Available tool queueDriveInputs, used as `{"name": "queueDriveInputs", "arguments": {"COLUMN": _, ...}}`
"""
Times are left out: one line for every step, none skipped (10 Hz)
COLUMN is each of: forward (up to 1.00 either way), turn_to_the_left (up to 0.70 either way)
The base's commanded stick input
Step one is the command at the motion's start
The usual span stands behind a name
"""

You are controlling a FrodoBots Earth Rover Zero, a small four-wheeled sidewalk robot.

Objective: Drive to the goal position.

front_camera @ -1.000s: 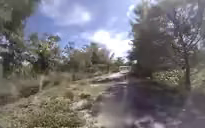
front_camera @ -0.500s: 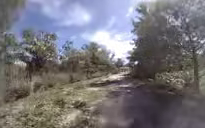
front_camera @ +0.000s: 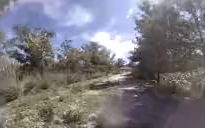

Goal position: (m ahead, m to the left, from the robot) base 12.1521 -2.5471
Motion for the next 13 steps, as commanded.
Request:
{"name": "queueDriveInputs", "arguments": {"forward": 0.85, "turn_to_the_left": 0.00}}
{"name": "queueDriveInputs", "arguments": {"forward": 0.85, "turn_to_the_left": 0.00}}
{"name": "queueDriveInputs", "arguments": {"forward": 0.85, "turn_to_the_left": 0.00}}
{"name": "queueDriveInputs", "arguments": {"forward": 0.85, "turn_to_the_left": 0.00}}
{"name": "queueDriveInputs", "arguments": {"forward": 0.85, "turn_to_the_left": 0.00}}
{"name": "queueDriveInputs", "arguments": {"forward": 0.85, "turn_to_the_left": 0.00}}
{"name": "queueDriveInputs", "arguments": {"forward": 0.85, "turn_to_the_left": 0.00}}
{"name": "queueDriveInputs", "arguments": {"forward": 0.85, "turn_to_the_left": 0.00}}
{"name": "queueDriveInputs", "arguments": {"forward": 0.85, "turn_to_the_left": 0.00}}
{"name": "queueDriveInputs", "arguments": {"forward": 0.85, "turn_to_the_left": 0.00}}
{"name": "queueDriveInputs", "arguments": {"forward": 0.85, "turn_to_the_left": 0.00}}
{"name": "queueDriveInputs", "arguments": {"forward": 0.85, "turn_to_the_left": 0.00}}
{"name": "queueDriveInputs", "arguments": {"forward": 0.85, "turn_to_the_left": 0.00}}
